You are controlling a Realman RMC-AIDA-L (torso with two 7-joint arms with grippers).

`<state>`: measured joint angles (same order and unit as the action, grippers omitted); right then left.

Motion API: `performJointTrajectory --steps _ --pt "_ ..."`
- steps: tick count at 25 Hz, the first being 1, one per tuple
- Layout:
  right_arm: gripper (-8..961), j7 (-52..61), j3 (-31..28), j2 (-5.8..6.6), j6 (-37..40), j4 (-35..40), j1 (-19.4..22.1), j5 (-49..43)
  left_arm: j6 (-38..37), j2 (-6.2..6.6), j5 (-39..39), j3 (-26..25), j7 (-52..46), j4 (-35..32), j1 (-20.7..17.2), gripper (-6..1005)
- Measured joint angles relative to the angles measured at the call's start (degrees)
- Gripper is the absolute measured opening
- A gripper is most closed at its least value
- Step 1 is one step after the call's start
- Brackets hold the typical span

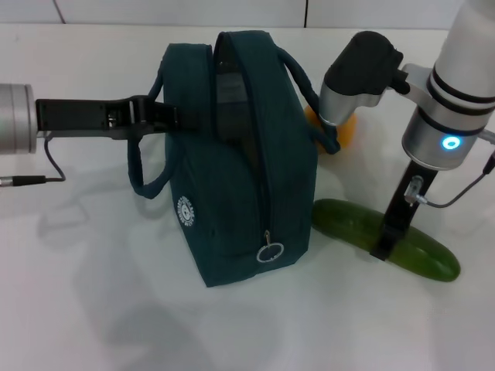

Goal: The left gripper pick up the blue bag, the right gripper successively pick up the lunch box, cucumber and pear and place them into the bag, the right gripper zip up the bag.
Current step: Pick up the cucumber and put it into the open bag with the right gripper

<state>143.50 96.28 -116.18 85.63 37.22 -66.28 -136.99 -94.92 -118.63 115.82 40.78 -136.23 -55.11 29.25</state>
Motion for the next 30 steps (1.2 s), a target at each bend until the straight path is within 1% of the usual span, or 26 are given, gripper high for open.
performJointTrajectory --steps 6,10,14,15,18,20,22,28,30 --pt "616 0.0 -1.2 0.15 0.9 0.5 0.6 -1.3 -0.4 0.20 -0.1 0.0 0.0 0.0 -0.2 34" --pt "612 0.0 -4.7 0.30 2.2 1.9 2.0 -3.4 -0.4 0.31 -0.4 0.0 0.0 -0.1 -0.3 35" --pt "612 0.0 -10.9 0.28 4.3 7.8 5.3 -8.2 -0.4 0.46 -0.9 0.0 0.0 -0.1 -0.3 35" --pt "612 0.0 -10.9 0.28 4.3 7.8 5.3 -8.2 -0.4 0.52 -1.0 0.0 0.0 -0.1 -0.4 35" --pt "613 0.0 -16.6 0.44 6.4 13.9 8.2 -9.9 -0.7 0.69 -1.1 0.0 0.0 -0.1 -0.5 35" --pt "613 0.0 -18.2 0.49 7.1 15.6 8.9 -10.2 -1.0 0.75 -1.5 0.0 0.0 -0.1 -0.6 35" --pt "613 0.0 -20.8 0.64 8.2 19.6 10.3 -10.3 -1.2 0.80 -1.5 0.0 0.0 -0.1 -0.6 35" --pt "613 0.0 -29.1 0.65 12.8 30.8 11.6 -9.6 -1.4 0.84 -1.6 0.0 0.0 -0.1 -0.6 35" --pt "613 0.0 -31.5 0.68 13.6 32.9 11.6 -9.0 -1.4 0.86 -1.6 0.0 0.0 -0.1 -0.6 34"
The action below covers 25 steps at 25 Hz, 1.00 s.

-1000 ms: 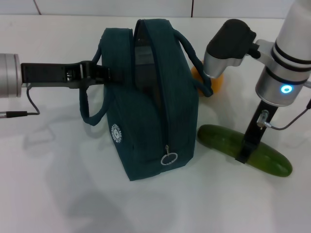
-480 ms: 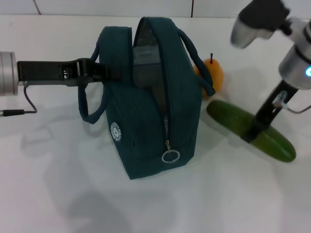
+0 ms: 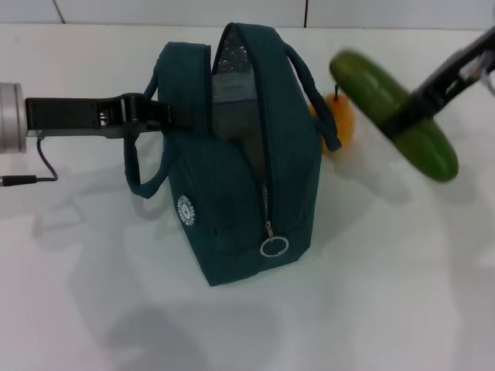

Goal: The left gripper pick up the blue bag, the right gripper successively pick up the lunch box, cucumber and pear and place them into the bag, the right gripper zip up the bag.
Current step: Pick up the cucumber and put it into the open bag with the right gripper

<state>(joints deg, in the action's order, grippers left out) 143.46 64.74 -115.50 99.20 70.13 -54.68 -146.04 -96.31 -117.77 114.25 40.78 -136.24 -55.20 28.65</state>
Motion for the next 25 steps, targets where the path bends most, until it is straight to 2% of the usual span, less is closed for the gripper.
performJointTrajectory --steps 2,4,6,10,13,19,25 --pt "613 0.0 -1.5 0.05 0.3 1.1 0.0 0.6 -0.2 0.05 0.0 0.0 0.0 0.0 0.0 34" --pt "612 -0.4 -5.2 0.33 0.6 4.6 0.7 4.9 -0.4 0.08 0.0 0.0 0.0 0.0 0.0 34" --pt "612 -0.5 -6.3 0.52 0.3 7.4 1.8 8.5 -0.8 0.07 -0.1 0.0 0.0 0.0 0.0 34" --pt "612 -1.1 -6.5 0.47 -1.5 14.7 4.5 16.8 -2.7 0.00 -2.4 0.1 0.6 0.0 -0.1 34" --pt "612 -2.7 -6.3 0.28 -3.9 16.3 5.9 22.4 -3.4 0.04 -3.6 0.3 0.6 0.0 -0.2 34" --pt "620 -9.7 -4.0 0.09 -9.6 13.1 8.0 30.8 -3.6 -0.10 -4.0 0.4 0.7 -0.1 0.0 35" --pt "632 -21.8 0.4 -0.16 -16.8 2.0 8.3 40.8 -3.6 -0.19 -4.0 0.5 0.7 -0.1 0.0 35"
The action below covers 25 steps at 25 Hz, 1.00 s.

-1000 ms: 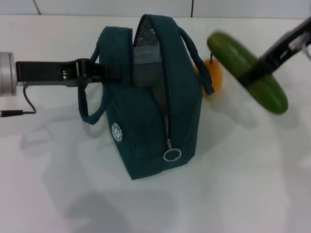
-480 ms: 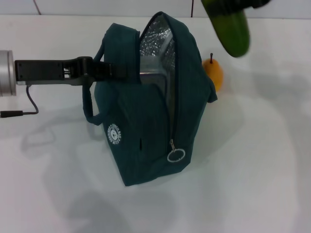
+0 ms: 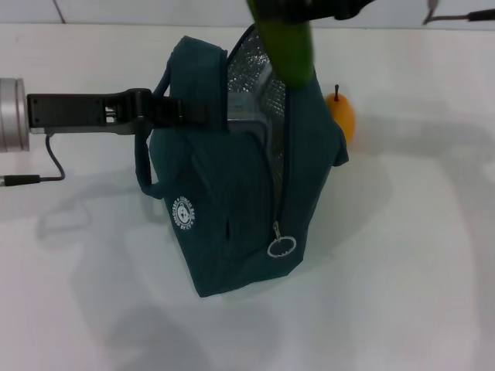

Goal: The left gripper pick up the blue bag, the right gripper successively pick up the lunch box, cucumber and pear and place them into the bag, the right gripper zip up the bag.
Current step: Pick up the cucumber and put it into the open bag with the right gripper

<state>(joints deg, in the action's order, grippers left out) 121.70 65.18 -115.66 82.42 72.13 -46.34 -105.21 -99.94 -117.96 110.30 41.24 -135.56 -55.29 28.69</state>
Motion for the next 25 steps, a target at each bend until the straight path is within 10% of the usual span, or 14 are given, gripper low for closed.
performJointTrajectory --steps 11,25 --pt "653 -17.5 4.5 -0.27 -5.9 -16.6 -0.1 13.7 0.0 -0.20 0.2 0.0 0.0 0.0 0.3 34" --pt "681 -19.5 9.5 0.10 -6.8 -20.1 1.8 13.7 0.3 -0.25 0.1 -0.1 0.0 0.1 -0.1 34"
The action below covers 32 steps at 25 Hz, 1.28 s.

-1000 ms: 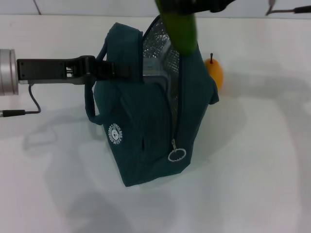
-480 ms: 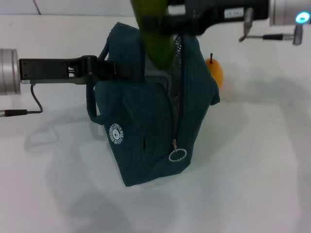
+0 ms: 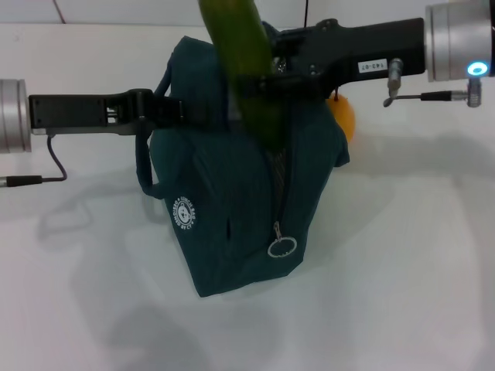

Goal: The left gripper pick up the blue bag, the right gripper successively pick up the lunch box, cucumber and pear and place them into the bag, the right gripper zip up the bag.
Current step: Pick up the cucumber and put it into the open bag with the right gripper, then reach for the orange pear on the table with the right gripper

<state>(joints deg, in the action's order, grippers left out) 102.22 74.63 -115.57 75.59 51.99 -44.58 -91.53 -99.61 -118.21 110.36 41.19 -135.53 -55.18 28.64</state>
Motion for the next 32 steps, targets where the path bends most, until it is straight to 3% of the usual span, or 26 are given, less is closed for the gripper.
performJointTrajectory --steps 6,11,13,18,23,26,32 --pt "693 0.2 -0.3 0.26 0.3 0.5 0.3 -0.1 0.0 0.00 0.0 -0.3 0.1 0.0 -0.1 34" --pt "861 0.5 -3.9 0.39 1.6 1.4 1.0 -0.2 0.0 0.03 0.1 -0.3 0.5 0.1 -0.5 35" --pt "861 0.5 -6.8 0.56 1.5 3.6 2.7 -0.3 0.0 0.08 0.0 -0.3 0.6 0.1 -0.7 35" --pt "860 0.5 -13.8 2.34 0.7 6.5 6.8 -1.4 0.2 0.16 0.0 -0.4 1.1 0.3 -1.0 35" --pt "860 -3.2 -15.2 3.80 -0.8 4.1 10.6 -1.8 0.3 0.08 -0.1 -0.4 1.5 0.4 -1.7 35" --pt "859 -9.2 -15.3 3.16 -2.8 1.9 13.5 -1.8 0.4 0.03 -0.2 -0.4 1.5 0.4 -2.2 35" --pt "858 -22.8 -15.2 0.10 -5.3 -4.5 16.6 -1.2 0.4 0.00 -0.4 -0.5 1.5 0.4 -2.7 34"
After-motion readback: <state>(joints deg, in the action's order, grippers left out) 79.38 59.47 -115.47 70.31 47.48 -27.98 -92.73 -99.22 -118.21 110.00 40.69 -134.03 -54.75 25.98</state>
